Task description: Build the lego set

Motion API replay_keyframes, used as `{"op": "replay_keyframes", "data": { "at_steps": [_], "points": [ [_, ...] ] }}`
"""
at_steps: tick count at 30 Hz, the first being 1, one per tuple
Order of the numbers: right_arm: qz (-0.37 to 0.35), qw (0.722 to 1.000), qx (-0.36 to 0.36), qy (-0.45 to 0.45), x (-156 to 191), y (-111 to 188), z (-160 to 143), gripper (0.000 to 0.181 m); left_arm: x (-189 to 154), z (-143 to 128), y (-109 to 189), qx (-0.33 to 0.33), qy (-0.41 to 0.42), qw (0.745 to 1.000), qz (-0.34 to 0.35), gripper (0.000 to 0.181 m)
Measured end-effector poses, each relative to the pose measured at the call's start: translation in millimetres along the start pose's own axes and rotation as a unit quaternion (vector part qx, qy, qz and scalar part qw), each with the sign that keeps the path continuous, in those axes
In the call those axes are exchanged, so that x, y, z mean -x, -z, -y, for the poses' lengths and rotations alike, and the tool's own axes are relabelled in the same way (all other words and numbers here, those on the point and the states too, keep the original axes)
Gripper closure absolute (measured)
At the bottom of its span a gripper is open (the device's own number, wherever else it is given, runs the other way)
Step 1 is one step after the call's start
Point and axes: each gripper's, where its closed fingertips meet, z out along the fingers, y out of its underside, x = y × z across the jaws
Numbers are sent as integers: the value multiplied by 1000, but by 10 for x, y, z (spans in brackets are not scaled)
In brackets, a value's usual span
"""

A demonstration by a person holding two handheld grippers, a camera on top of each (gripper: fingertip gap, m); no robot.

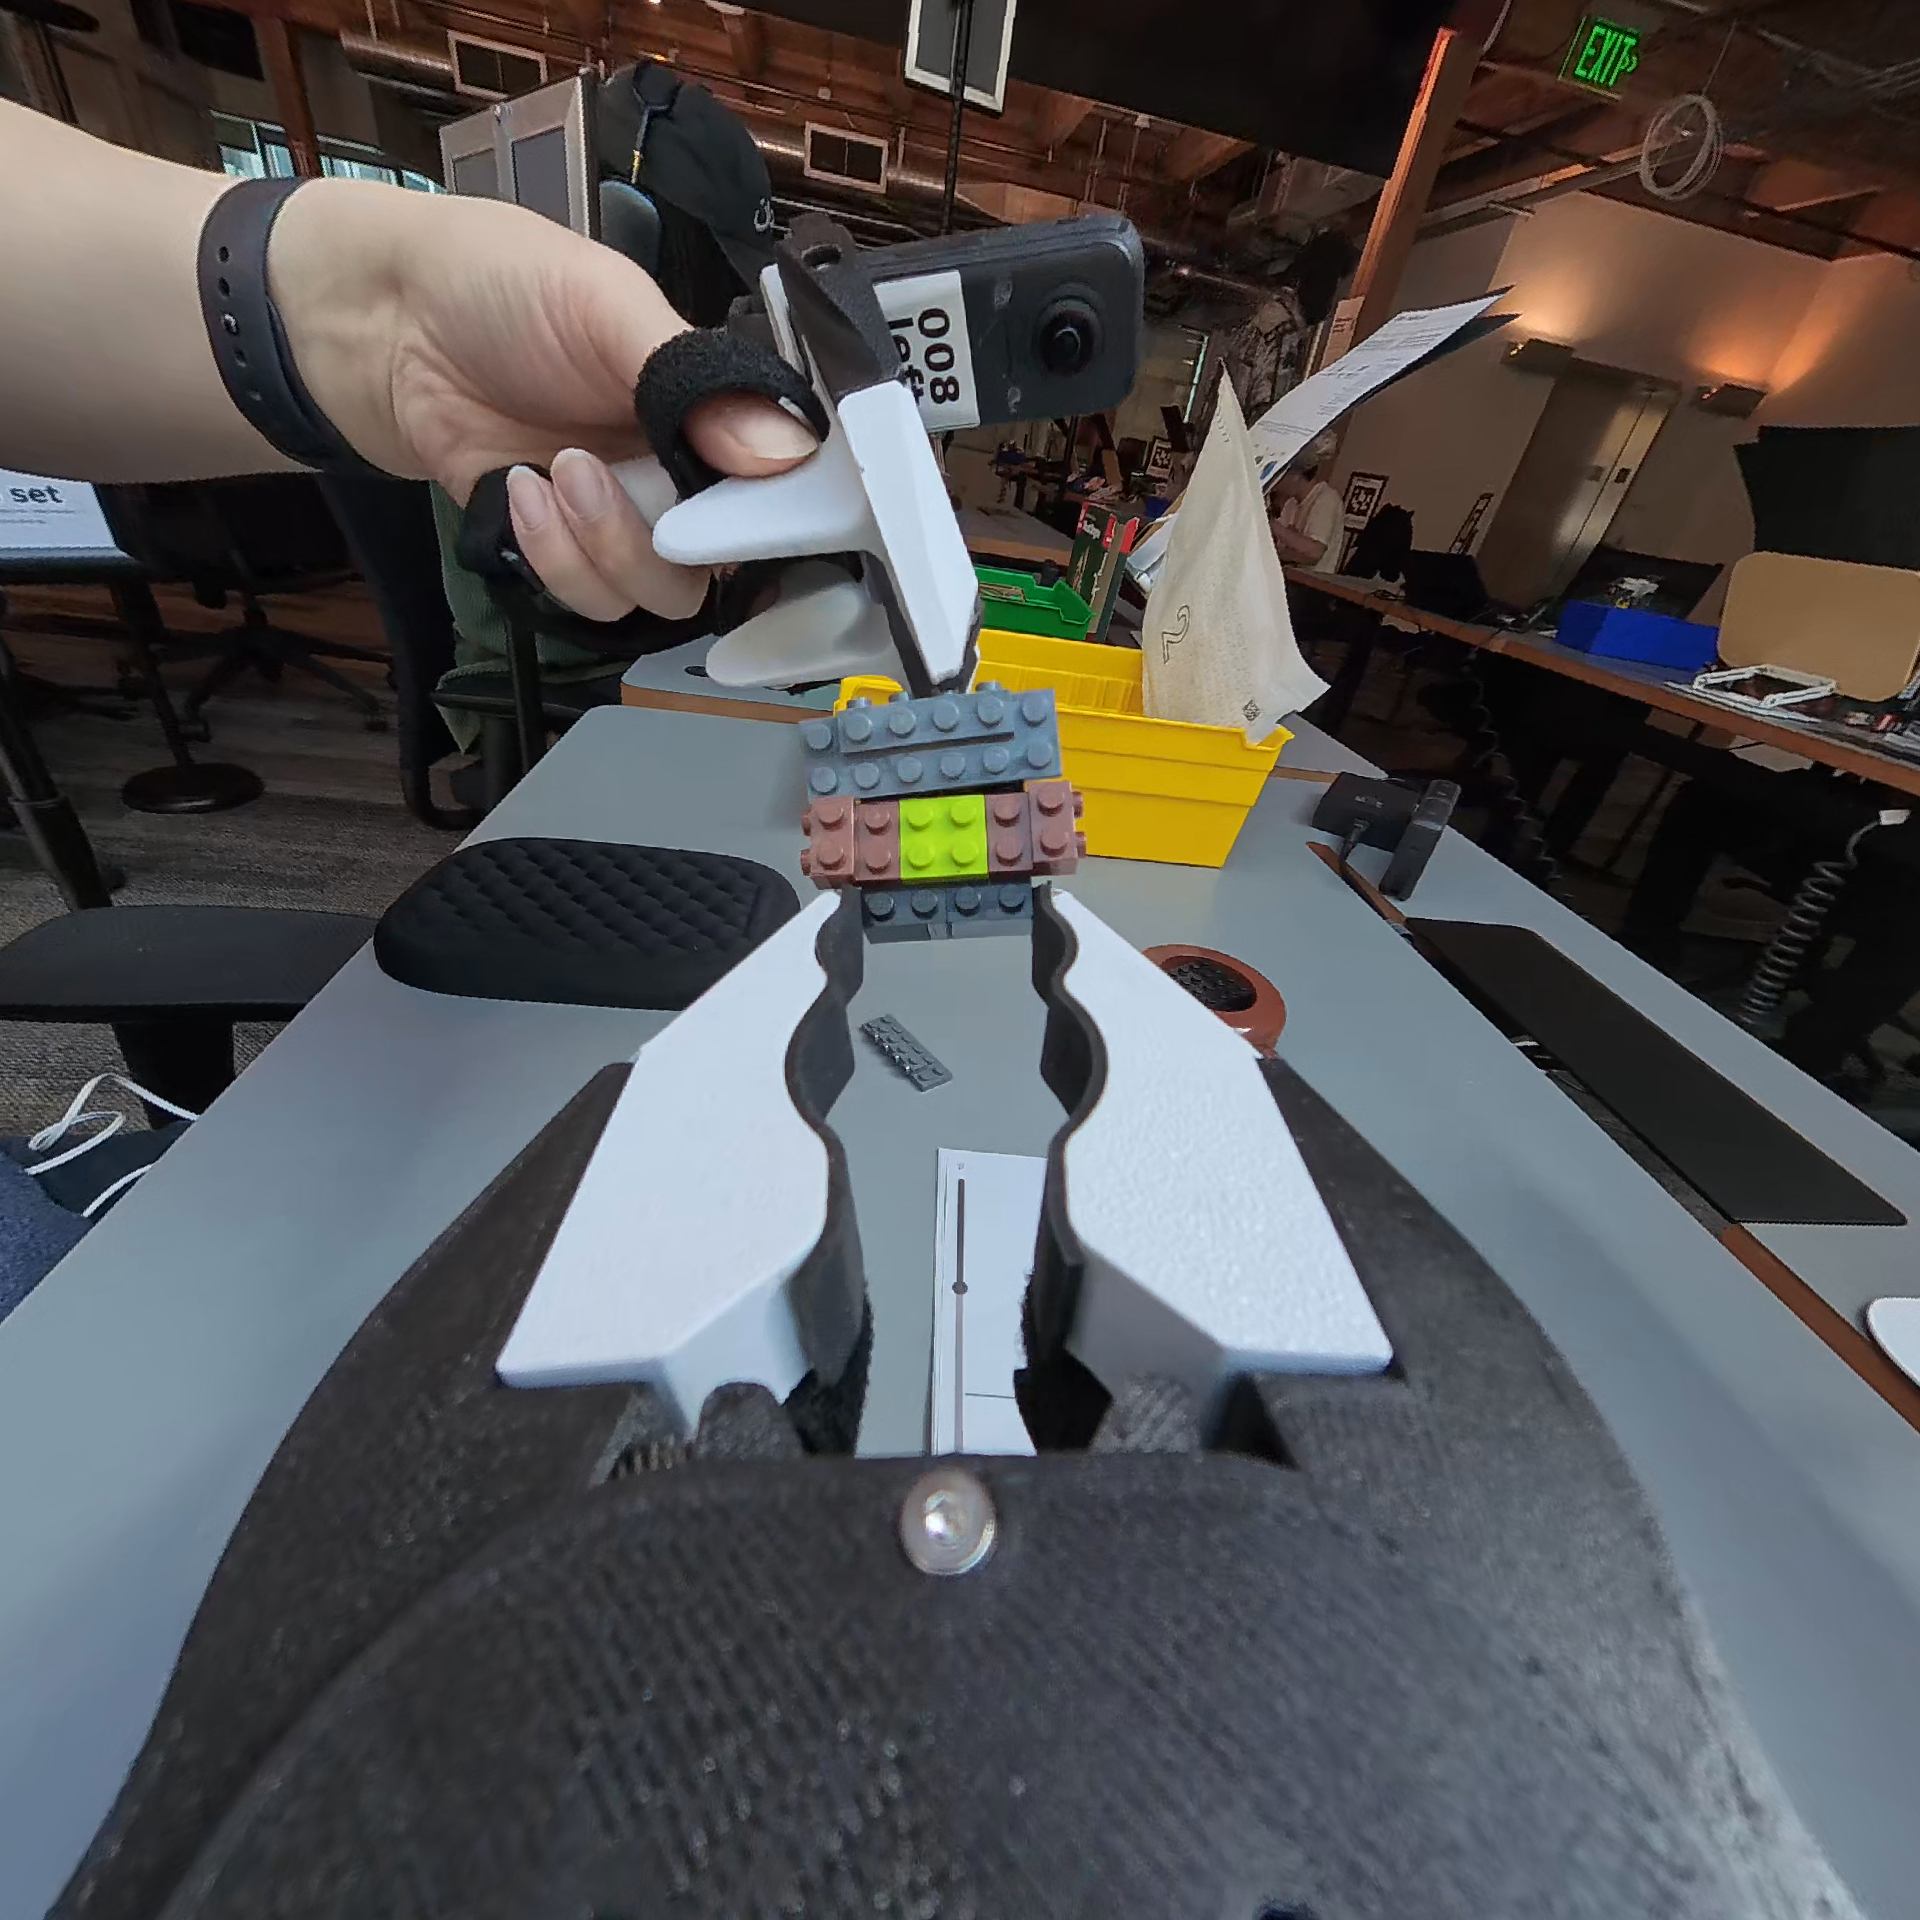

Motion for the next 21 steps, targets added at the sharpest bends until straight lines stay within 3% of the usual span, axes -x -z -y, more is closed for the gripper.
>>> {"op": "replay_keyframes", "data": {
  "at_steps": [1, 10, 21],
  "points": [
    [0, 1000, -3, -1, 2, 2, 9, 150, 1, 3, -6, 1, -2, 1000, 3, 178],
    [8, 998, -23, -60, -25, 11, 47, 150, -3, 95, -17, -14, -15, 999, 41, 177],
    [-4, 996, -63, -67, -80, 89, 195, 150, -174, 170, -37, -33, -41, 998, 41, 178]
  ]
}}
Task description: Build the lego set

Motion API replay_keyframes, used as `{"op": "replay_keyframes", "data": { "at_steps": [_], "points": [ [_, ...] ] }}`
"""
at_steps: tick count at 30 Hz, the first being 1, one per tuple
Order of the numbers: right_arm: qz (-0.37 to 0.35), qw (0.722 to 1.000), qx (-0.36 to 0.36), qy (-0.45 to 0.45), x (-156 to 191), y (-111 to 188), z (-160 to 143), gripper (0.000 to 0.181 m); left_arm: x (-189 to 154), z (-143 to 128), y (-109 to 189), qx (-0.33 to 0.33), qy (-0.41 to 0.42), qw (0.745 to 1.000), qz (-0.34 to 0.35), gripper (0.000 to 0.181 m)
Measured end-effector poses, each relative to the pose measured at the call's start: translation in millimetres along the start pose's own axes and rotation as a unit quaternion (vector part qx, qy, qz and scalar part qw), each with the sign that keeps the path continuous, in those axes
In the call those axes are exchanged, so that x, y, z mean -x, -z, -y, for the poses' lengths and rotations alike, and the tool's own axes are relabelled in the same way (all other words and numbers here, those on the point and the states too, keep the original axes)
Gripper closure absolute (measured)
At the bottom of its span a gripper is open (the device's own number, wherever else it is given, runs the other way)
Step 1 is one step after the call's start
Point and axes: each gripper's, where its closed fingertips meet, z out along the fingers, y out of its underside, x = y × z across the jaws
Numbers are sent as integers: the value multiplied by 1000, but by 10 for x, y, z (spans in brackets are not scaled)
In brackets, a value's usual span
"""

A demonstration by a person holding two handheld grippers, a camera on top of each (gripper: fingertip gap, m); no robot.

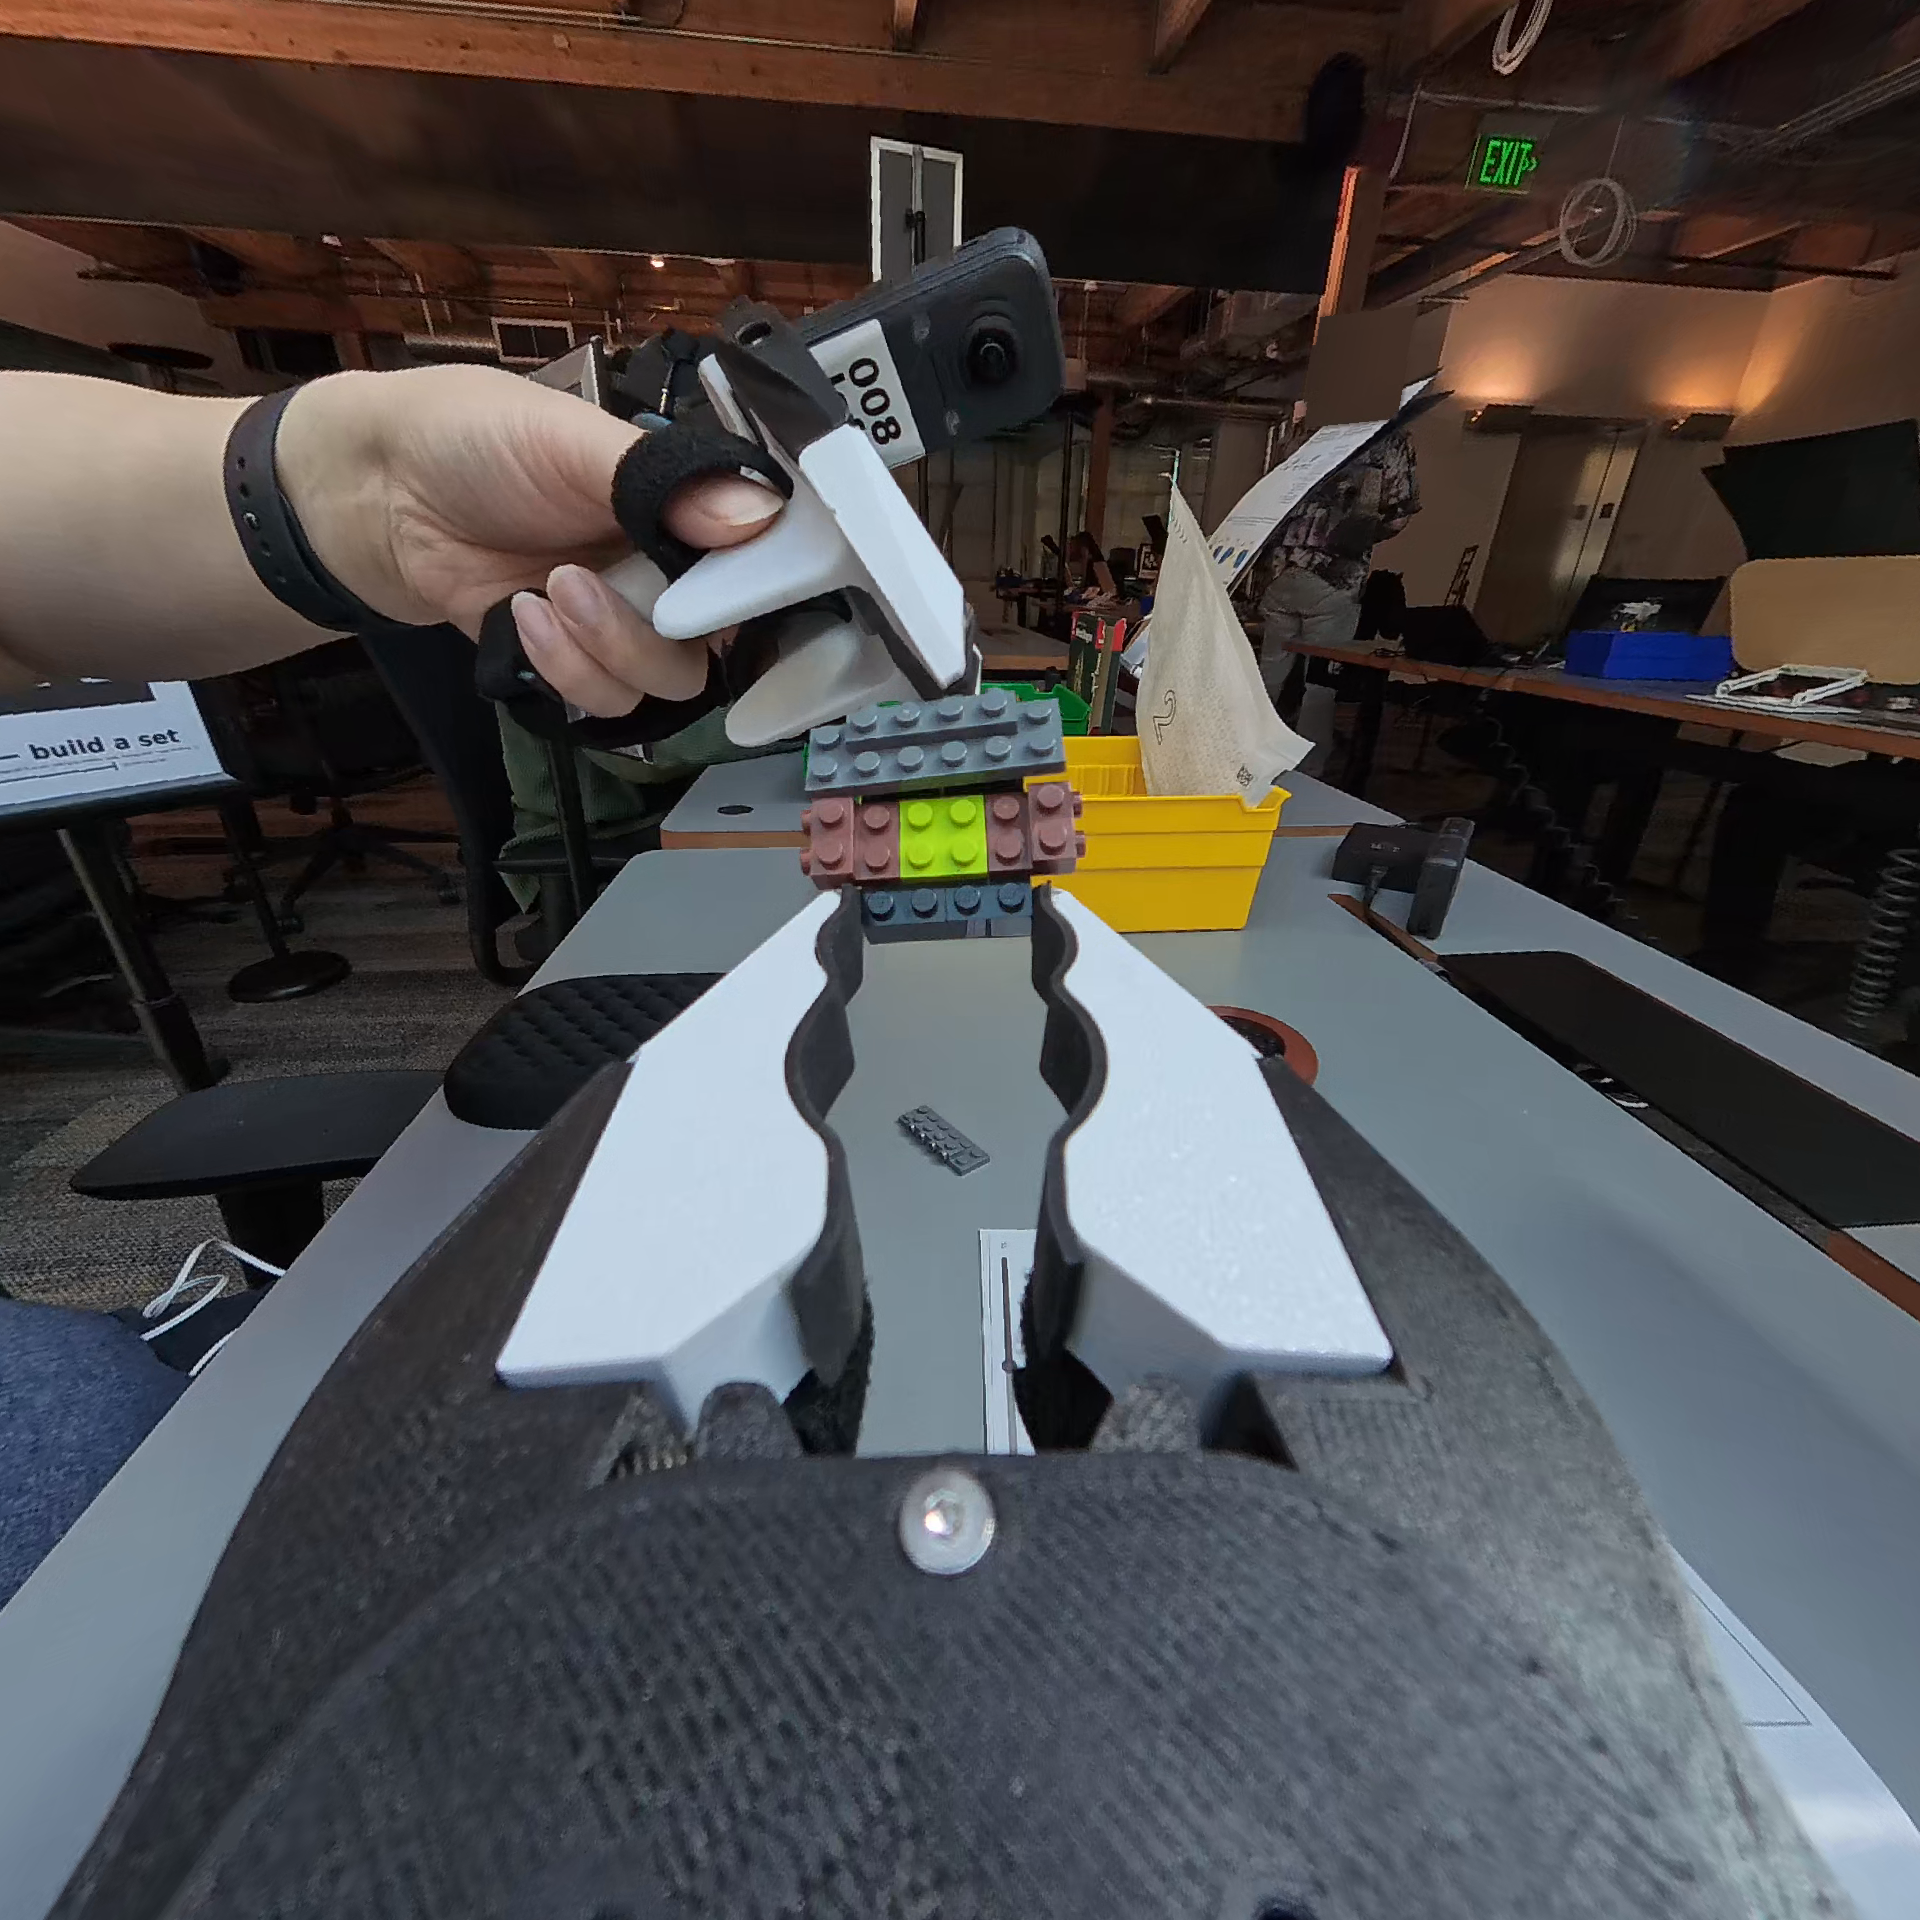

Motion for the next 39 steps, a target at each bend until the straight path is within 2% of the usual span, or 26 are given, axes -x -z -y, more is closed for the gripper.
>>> {"op": "replay_keyframes", "data": {
  "at_steps": [8, 15, 21, 33, 39],
  "points": [
    [2, 1000, -5, 0, 14, 1, 18, 150, -15, 26, 7, -1, -13, 1000, 12, 180],
    [2, 1000, -17, 7, 20, 18, 61, 150, -29, 17, -10, -1, -22, 1000, 17, 170],
    [0, 1000, -6, 8, 17, 4, 18, 150, 21, -24, -40, 9, -46, 998, 39, 174],
    [-4, 1000, 6, -7, -1, -12, -16, 150, 147, -75, -49, 23, -73, 994, 84, 152],
    [1, 1000, 10, -8, 14, -23, -32, 150, 154, -124, -76, 37, -76, 993, 86, 145]
  ]
}}
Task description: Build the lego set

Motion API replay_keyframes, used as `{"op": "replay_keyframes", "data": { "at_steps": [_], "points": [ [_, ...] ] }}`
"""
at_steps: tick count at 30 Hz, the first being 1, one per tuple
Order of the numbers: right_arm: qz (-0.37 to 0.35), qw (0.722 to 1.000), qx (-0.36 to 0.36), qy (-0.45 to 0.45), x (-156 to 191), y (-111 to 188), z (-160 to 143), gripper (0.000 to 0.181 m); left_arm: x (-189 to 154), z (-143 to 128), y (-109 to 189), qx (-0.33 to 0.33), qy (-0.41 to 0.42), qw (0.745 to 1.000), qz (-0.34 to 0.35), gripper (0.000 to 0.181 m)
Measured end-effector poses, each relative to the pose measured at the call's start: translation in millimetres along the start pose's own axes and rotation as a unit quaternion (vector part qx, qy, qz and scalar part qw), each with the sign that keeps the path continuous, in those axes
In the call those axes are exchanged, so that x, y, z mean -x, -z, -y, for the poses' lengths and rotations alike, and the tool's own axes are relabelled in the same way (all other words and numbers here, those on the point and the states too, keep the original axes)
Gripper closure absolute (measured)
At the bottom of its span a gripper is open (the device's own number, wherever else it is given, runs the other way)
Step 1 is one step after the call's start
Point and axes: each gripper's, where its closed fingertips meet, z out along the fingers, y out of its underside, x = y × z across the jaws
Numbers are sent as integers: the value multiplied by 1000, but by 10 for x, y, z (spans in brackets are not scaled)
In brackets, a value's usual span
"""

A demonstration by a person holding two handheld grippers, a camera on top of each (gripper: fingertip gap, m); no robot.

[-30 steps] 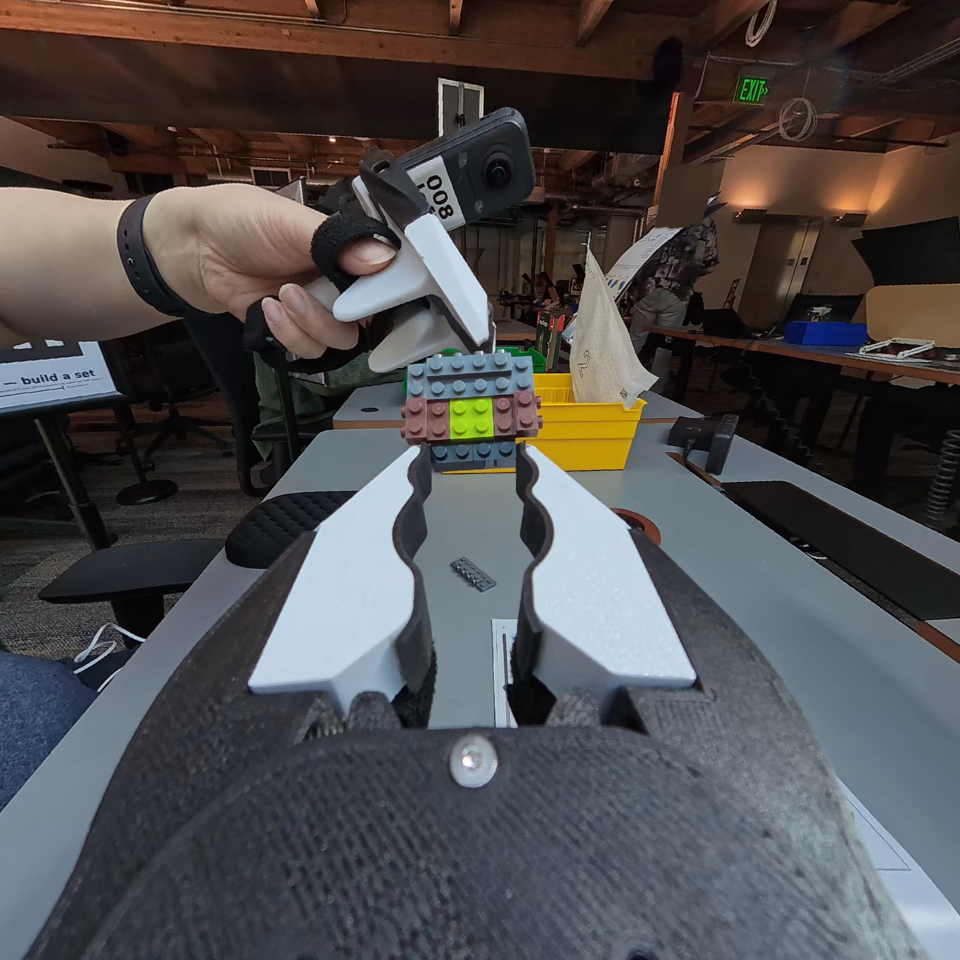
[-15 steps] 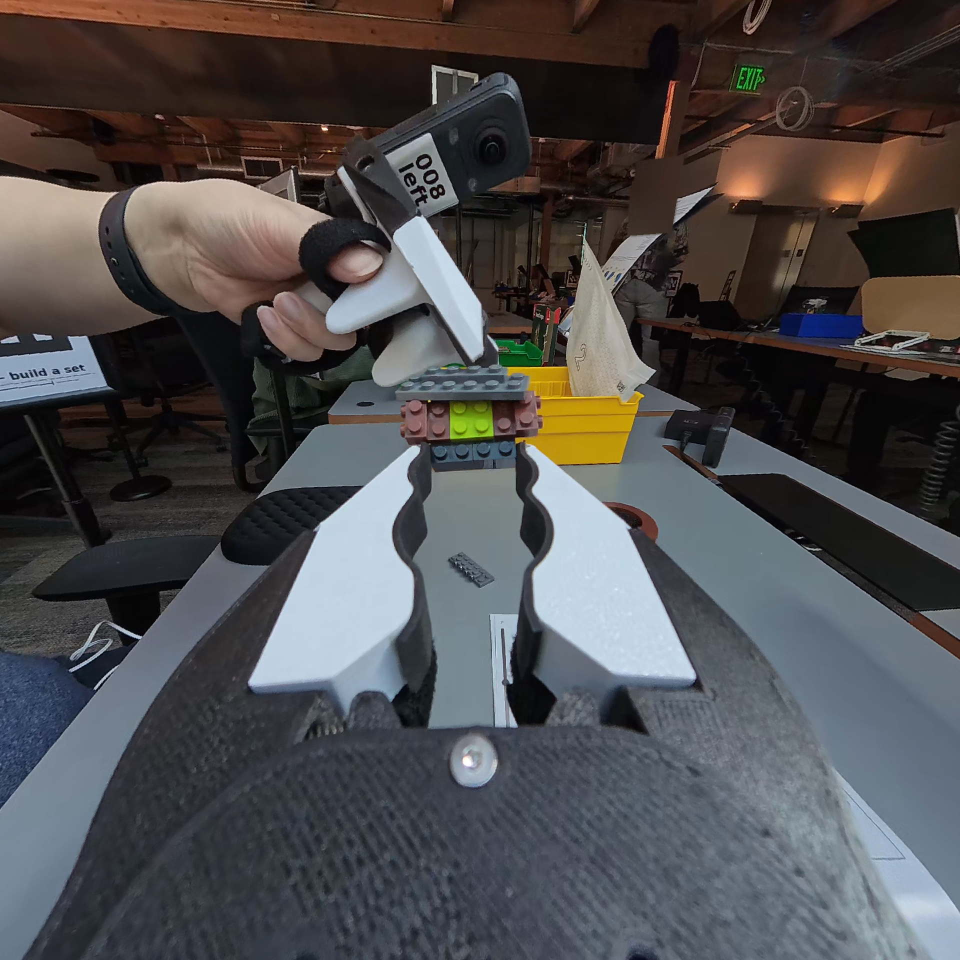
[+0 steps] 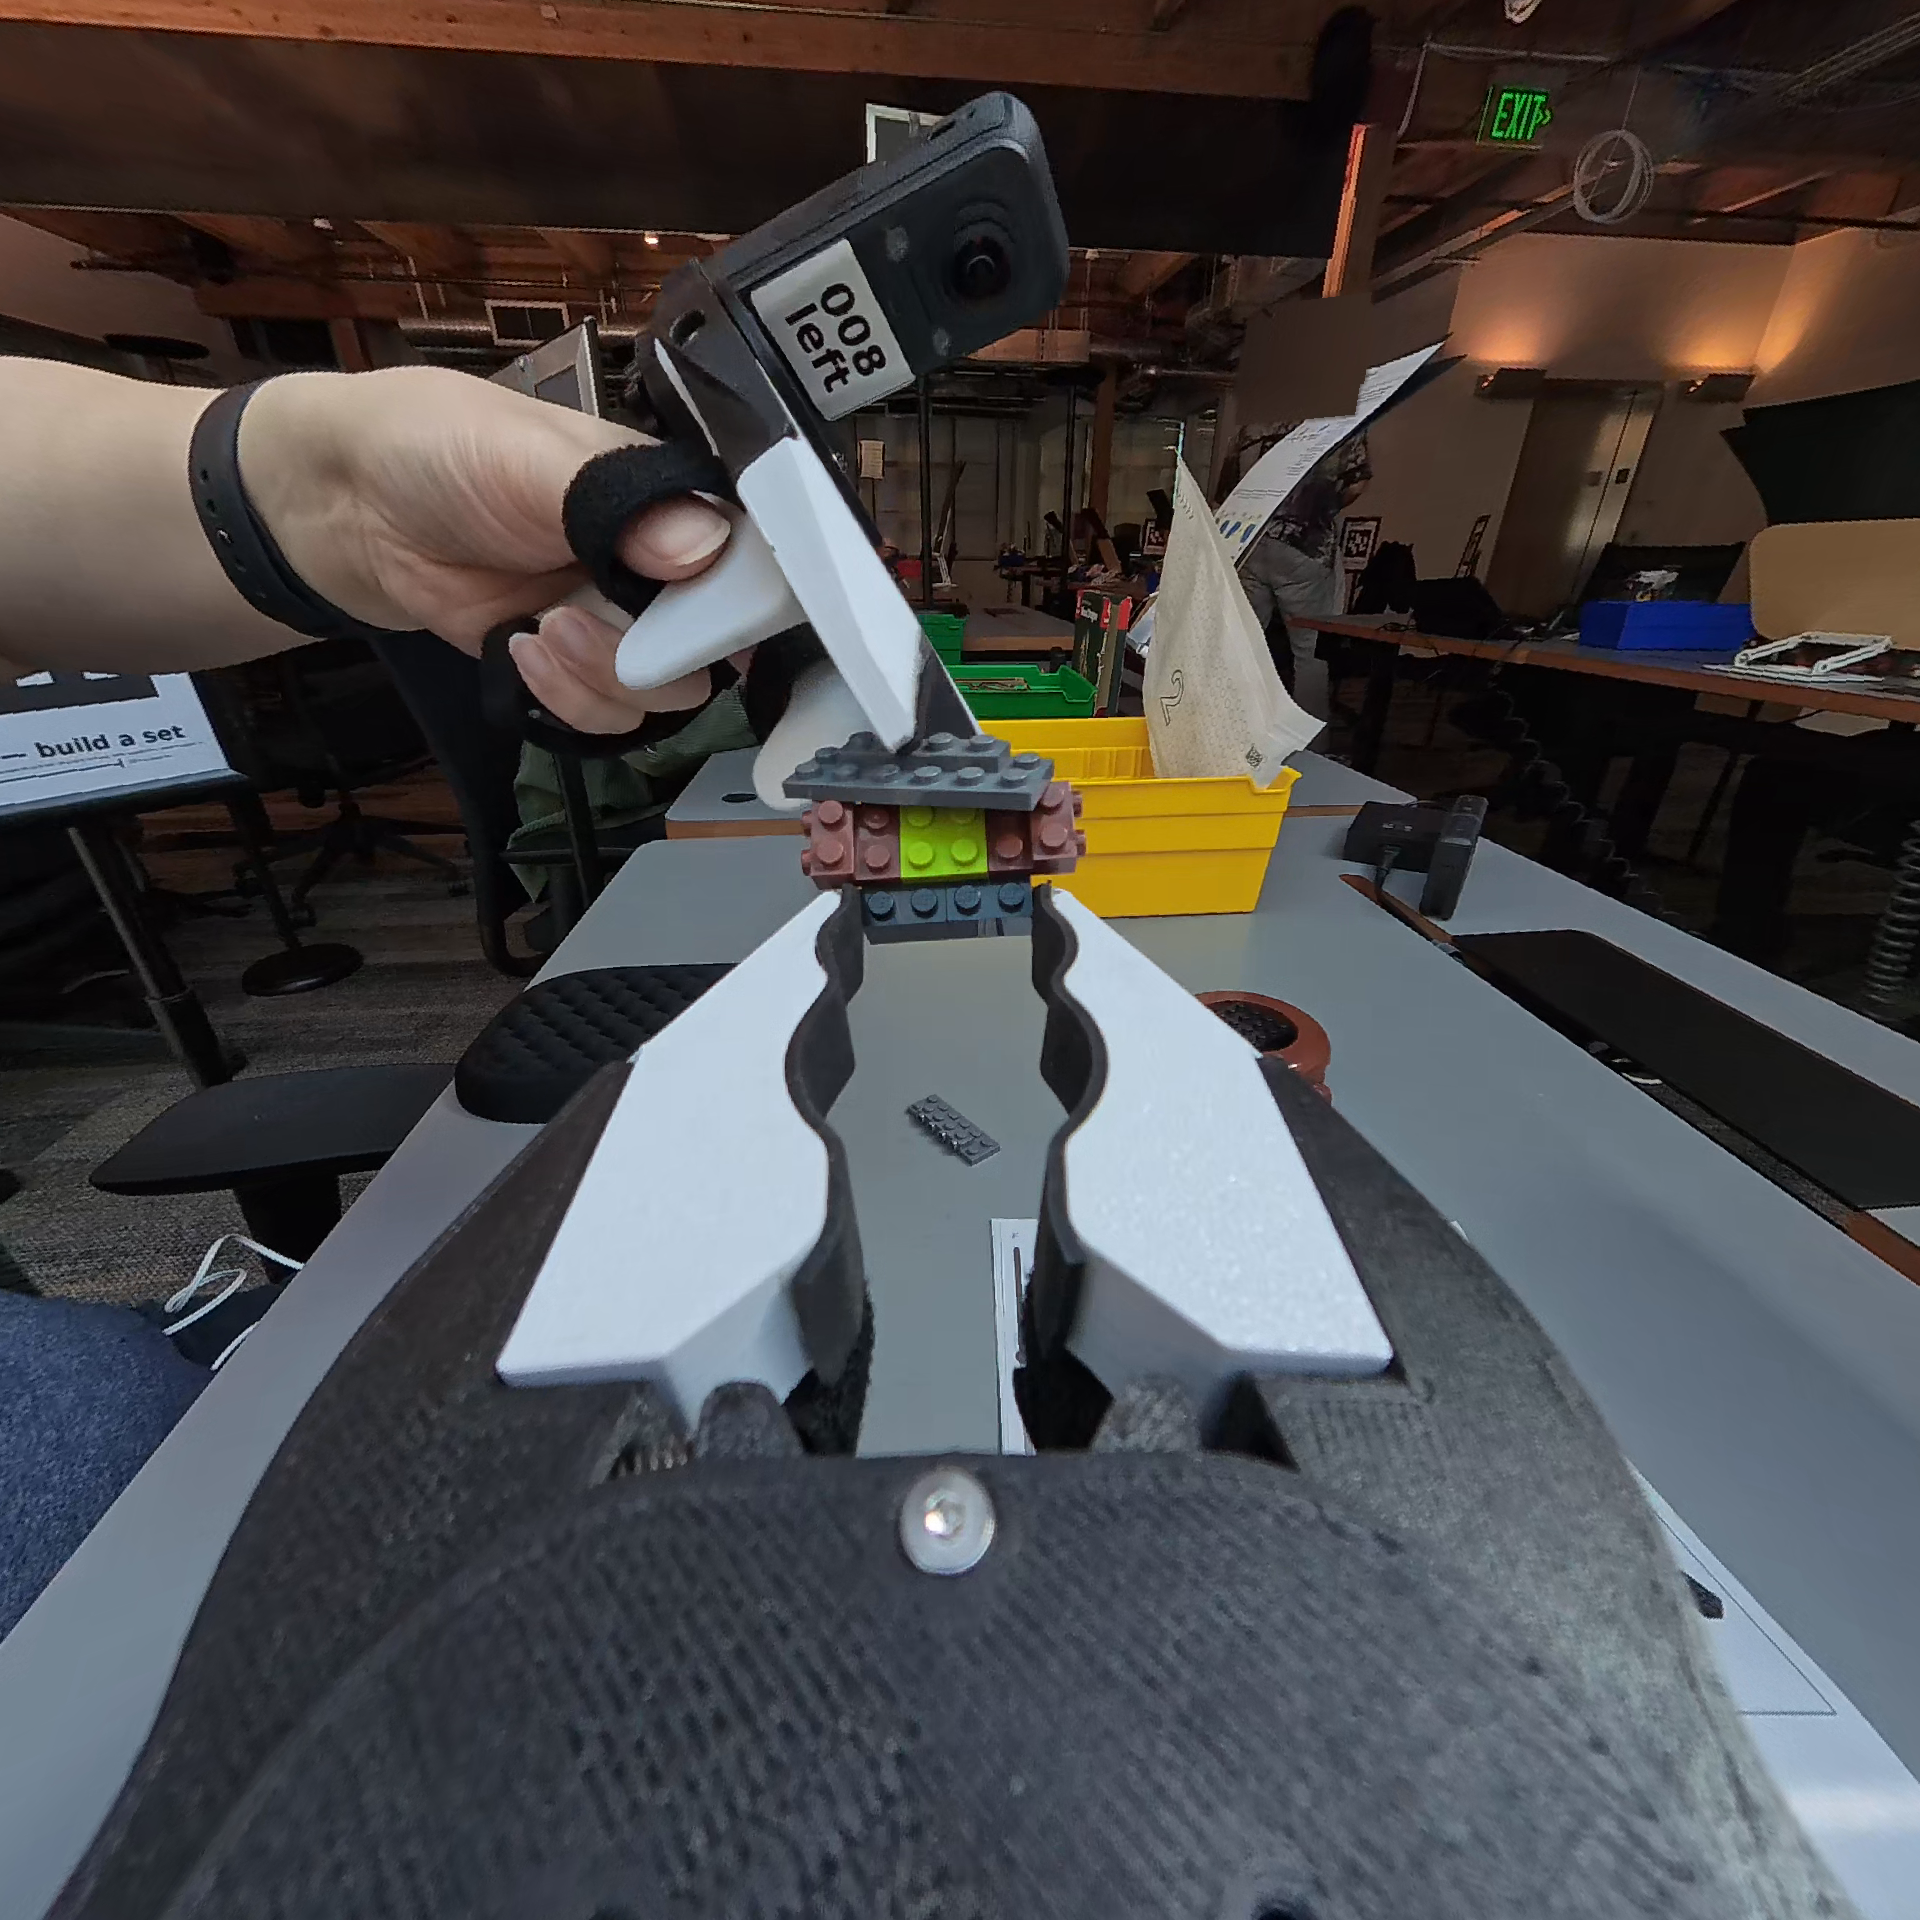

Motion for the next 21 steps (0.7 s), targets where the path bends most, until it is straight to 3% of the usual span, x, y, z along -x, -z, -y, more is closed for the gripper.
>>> {"op": "replay_keyframes", "data": {
  "at_steps": [7, 11, 21],
  "points": [
    [-1, 1000, 12, 5, 2, -16, -40, 150, 82, -58, -47, 21, -25, 999, 29, 139],
    [-6, 1000, 18, 14, 4, -24, -56, 150, 57, -15, -32, 6, -48, 998, 29, 161],
    [-61, 997, 12, 44, -87, 14, 23, 150, -3, 66, -19, -52, -47, 997, 25, 165]
  ]
}}
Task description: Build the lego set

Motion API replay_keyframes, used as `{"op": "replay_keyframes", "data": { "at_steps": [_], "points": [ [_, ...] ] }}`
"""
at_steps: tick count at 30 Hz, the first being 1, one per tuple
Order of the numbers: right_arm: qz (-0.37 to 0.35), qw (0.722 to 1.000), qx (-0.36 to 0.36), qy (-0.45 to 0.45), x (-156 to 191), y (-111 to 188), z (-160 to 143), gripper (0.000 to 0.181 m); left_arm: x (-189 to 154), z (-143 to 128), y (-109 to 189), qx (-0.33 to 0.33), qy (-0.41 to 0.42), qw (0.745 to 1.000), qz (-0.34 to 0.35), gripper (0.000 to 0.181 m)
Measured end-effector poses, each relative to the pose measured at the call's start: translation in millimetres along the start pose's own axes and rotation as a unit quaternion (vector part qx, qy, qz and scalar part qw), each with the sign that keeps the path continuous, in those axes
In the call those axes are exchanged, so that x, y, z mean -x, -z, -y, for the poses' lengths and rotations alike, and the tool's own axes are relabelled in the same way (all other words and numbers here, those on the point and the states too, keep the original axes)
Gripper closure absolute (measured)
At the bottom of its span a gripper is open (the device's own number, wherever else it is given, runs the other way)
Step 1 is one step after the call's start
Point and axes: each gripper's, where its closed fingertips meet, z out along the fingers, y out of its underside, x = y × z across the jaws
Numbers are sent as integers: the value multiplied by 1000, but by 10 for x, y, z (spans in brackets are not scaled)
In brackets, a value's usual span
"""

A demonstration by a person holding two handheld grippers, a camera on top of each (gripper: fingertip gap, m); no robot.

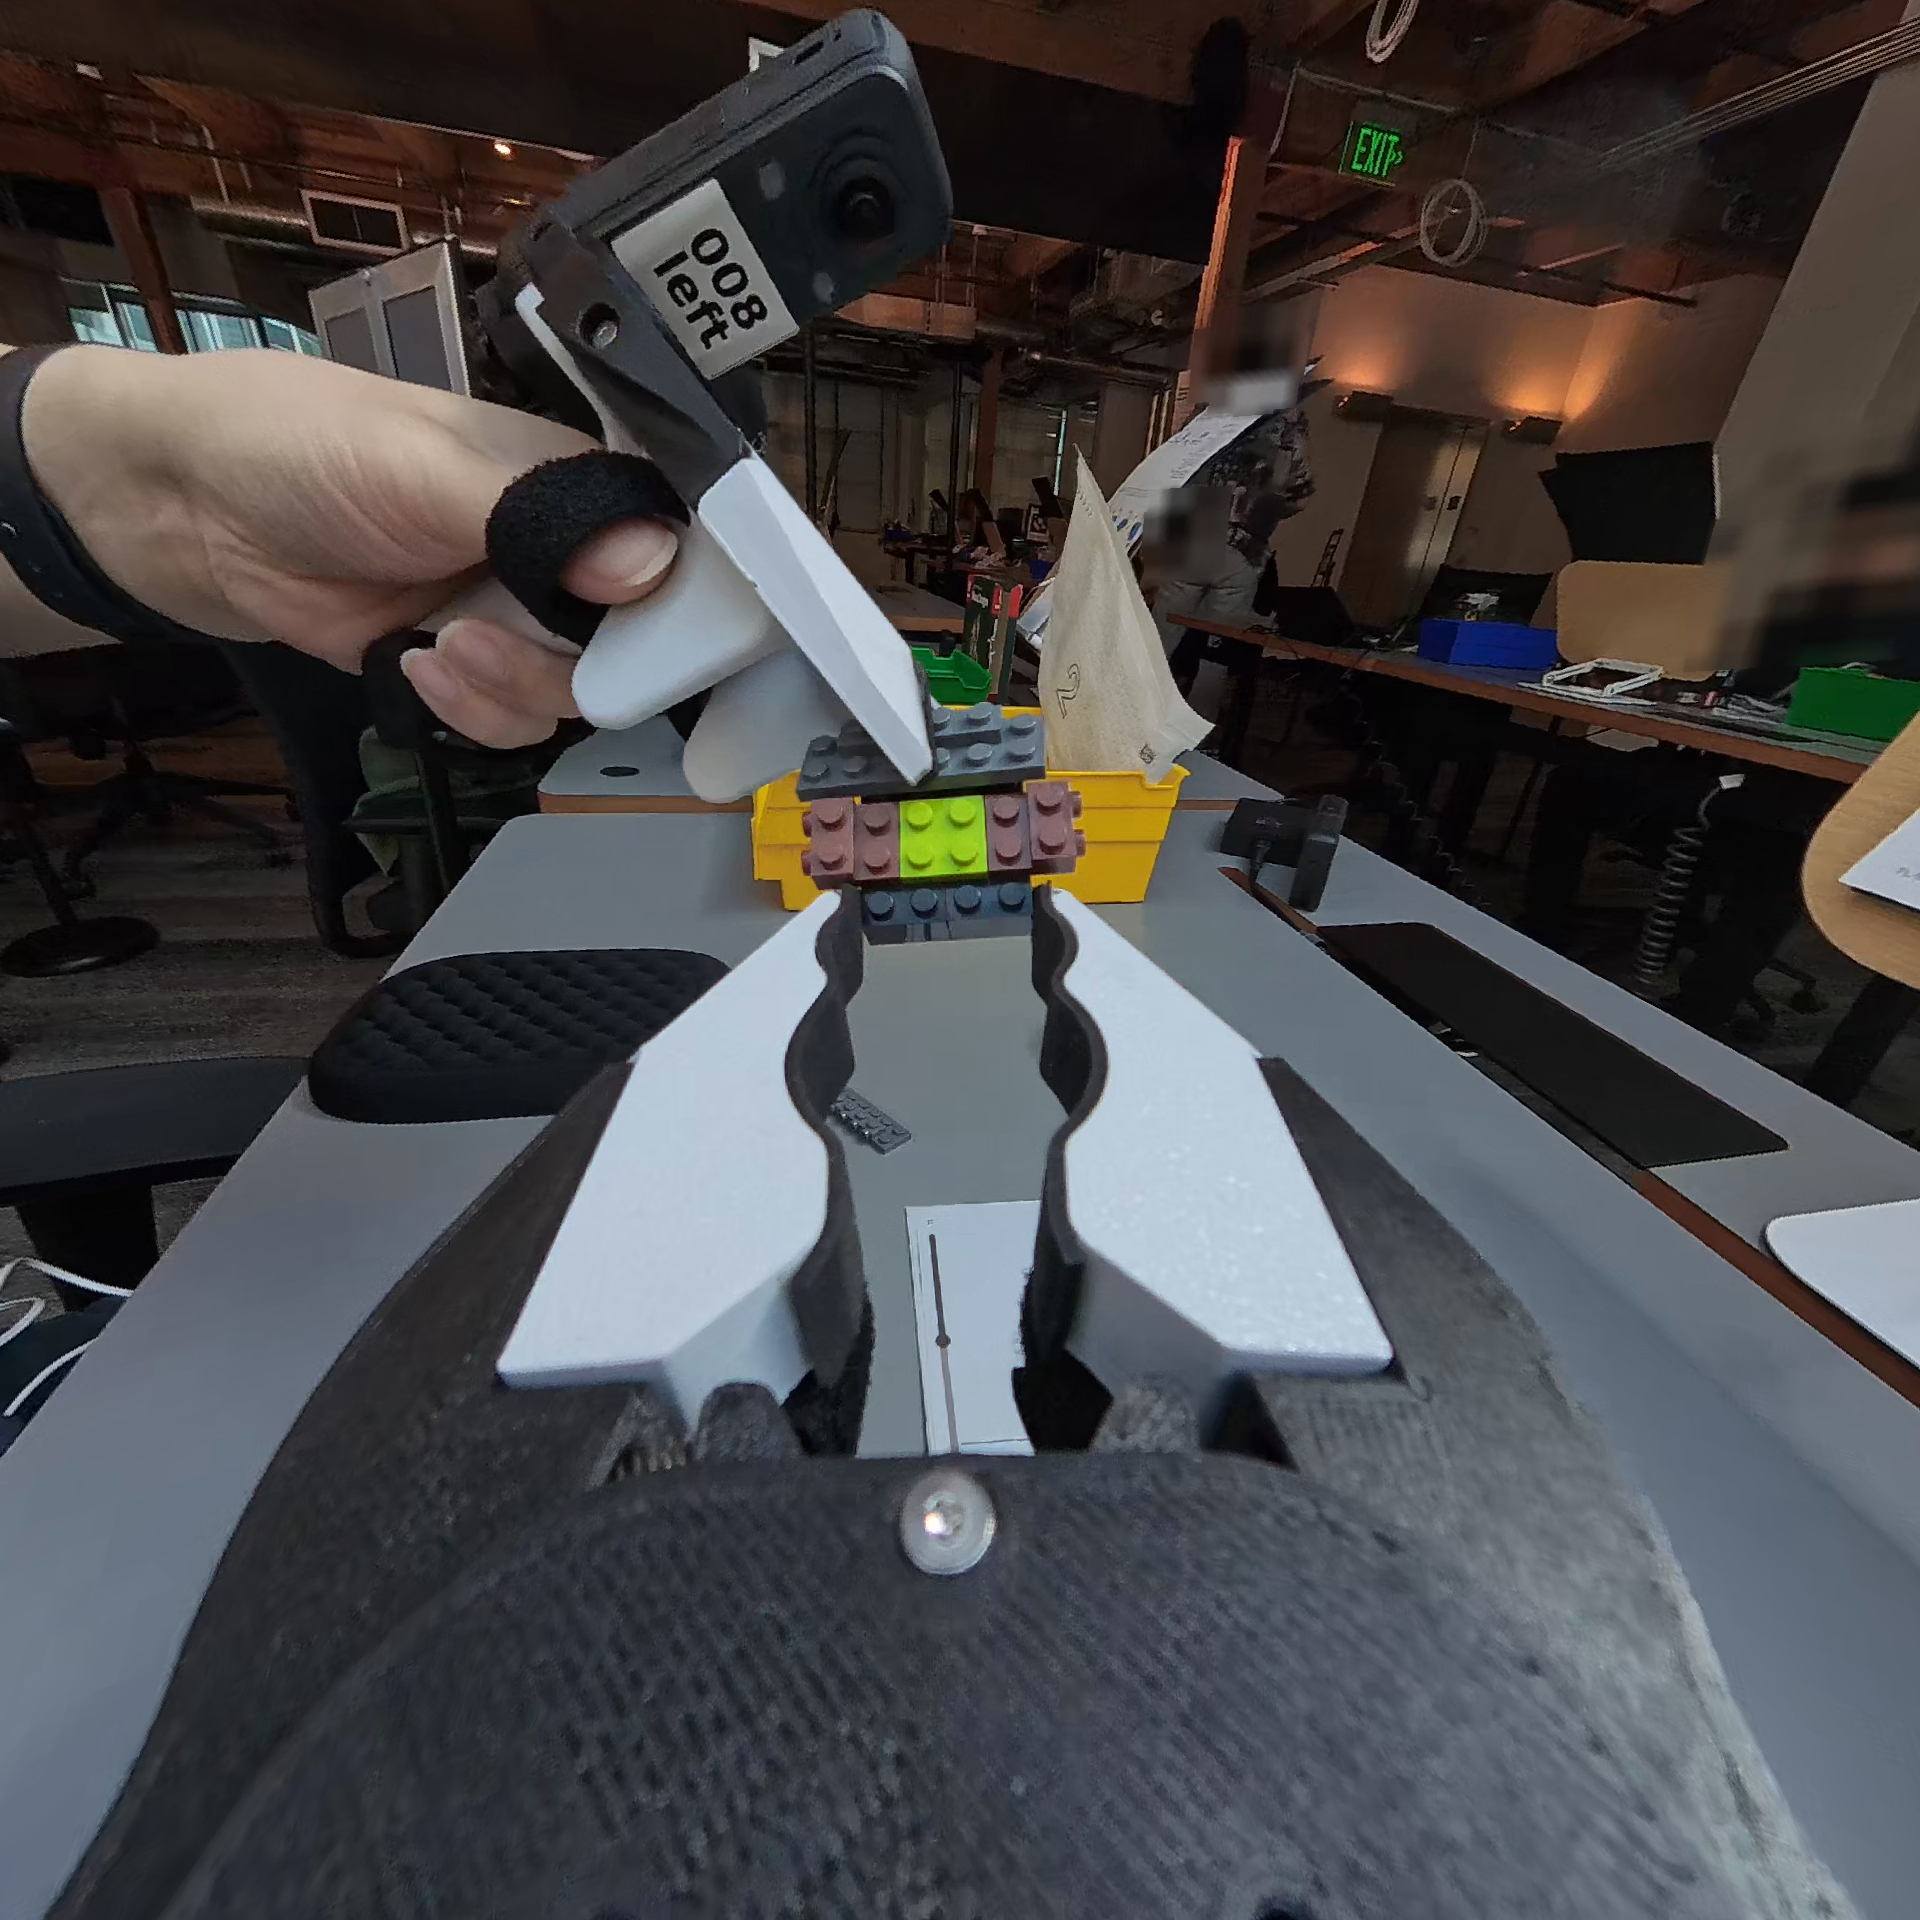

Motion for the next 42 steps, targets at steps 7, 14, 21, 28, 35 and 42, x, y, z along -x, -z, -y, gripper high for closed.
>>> {"op": "replay_keyframes", "data": {
  "at_steps": [7, 14, 21, 28, 35, 42],
  "points": [
    [-48, 997, 12, 65, -37, 10, 15, 150, 10, 41, -41, -16, 15, 1000, -5, 167],
    [-58, 996, 18, 60, -66, 7, 2, 150, 31, 51, -68, -12, 7, 1000, 5, 167],
    [-91, 995, 12, 49, -136, 39, 34, 150, 3, 115, -117, -24, -53, 998, 38, 167],
    [-109, 991, -18, 72, -158, 110, 170, 150, -117, 187, -130, -31, -96, 994, 41, 167],
    [-137, 983, -35, 115, -186, 174, 264, 150, -243, 246, -143, -61, -174, 981, 61, 167],
    [-138, 977, -52, 155, -173, 220, 356, 150, -332, 281, -132, -64, -172, 982, 34, 167]
  ]
}}
